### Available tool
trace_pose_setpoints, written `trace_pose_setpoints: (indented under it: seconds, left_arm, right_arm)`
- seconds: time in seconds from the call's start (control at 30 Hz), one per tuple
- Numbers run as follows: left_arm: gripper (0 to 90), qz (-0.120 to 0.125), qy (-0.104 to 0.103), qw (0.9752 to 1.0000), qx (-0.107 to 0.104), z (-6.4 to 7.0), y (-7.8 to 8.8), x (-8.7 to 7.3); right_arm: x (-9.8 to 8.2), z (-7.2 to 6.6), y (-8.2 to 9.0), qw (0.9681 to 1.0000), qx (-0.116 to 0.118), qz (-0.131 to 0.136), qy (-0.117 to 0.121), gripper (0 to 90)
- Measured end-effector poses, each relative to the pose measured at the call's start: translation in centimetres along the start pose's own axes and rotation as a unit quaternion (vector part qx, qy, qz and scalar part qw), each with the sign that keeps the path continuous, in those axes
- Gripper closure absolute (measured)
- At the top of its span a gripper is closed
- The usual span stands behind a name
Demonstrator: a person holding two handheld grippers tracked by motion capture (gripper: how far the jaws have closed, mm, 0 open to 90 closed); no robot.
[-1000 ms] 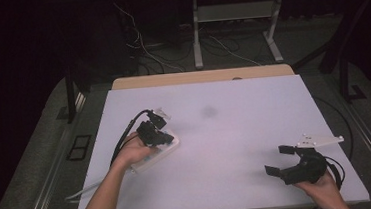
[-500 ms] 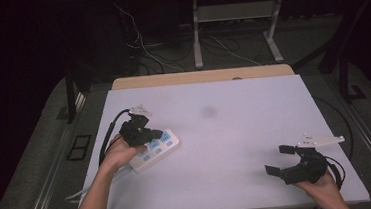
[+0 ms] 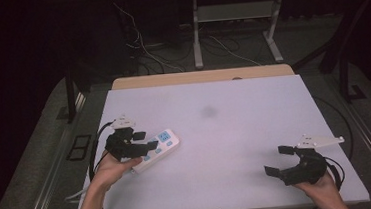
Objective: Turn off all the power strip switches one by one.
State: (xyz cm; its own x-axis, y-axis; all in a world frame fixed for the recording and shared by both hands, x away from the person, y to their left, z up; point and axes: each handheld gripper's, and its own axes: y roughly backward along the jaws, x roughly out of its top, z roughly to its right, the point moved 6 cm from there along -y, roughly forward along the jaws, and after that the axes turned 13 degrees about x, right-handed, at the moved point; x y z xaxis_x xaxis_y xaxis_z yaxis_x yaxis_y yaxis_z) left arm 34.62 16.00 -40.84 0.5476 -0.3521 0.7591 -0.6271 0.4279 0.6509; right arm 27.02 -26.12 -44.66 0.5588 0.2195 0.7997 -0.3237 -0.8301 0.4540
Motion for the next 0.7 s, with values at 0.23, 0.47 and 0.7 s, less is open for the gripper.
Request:
trace_pose_setpoints:
  seconds: [0.23, 0.47, 0.7]
  left_arm:
    - [12.5, 0.022, 0.015, 0.9996, 0.003, 0.2, 1.0, -1.8]
    - [0.0, 0.033, 0.026, 0.9989, -0.02, 1.1, 1.3, -3.7]
    - [0.0, 0.057, 0.03, 0.9977, -0.02, 2.1, 1.2, -5.3]
  right_arm:
    - [0.0, 0.0, 0.0, 1.0, 0.002, 0.001, 0.0, 0.5]
    - [-0.1, -0.2, -0.1, 1.0, 0.004, 0.0, -0.001, 0.5]
    - [-0.3, -0.3, -0.2, 0.9999, 0.01, 0.003, -0.007, 0.5]
